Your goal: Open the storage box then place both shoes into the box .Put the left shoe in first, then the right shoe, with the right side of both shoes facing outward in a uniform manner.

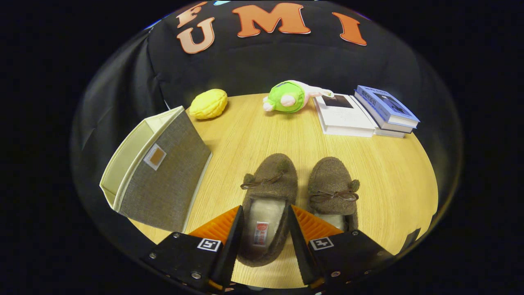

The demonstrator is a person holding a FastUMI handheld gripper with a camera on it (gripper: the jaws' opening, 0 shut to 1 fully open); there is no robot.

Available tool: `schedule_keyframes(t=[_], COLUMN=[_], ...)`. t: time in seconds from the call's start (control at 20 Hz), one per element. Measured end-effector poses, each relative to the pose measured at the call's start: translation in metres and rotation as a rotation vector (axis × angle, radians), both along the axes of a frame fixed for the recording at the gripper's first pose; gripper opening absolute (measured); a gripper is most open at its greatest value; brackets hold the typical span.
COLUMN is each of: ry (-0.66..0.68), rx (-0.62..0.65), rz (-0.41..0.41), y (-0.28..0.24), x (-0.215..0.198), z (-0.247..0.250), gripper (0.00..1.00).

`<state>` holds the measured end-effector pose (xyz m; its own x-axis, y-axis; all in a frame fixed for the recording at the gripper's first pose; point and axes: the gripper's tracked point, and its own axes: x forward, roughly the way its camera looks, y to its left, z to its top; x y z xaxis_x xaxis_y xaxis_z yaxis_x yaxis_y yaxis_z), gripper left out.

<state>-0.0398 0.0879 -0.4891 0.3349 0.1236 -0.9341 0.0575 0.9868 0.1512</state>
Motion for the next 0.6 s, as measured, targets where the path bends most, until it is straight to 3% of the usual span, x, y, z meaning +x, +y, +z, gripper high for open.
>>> schedule_keyframes(t=[0.15,0.4,0.6], ry=[-0.01,-0.016,0.014], rx=[-0.034,-0.092,-0.136], rz=[-0.014,0.009,-0.014], y=[-0.003,0.004,-0.003], x=[0.008,0.011,0.008], z=[-0.011,-0.021,-0.028], gripper=[0.59,0.58,0.49])
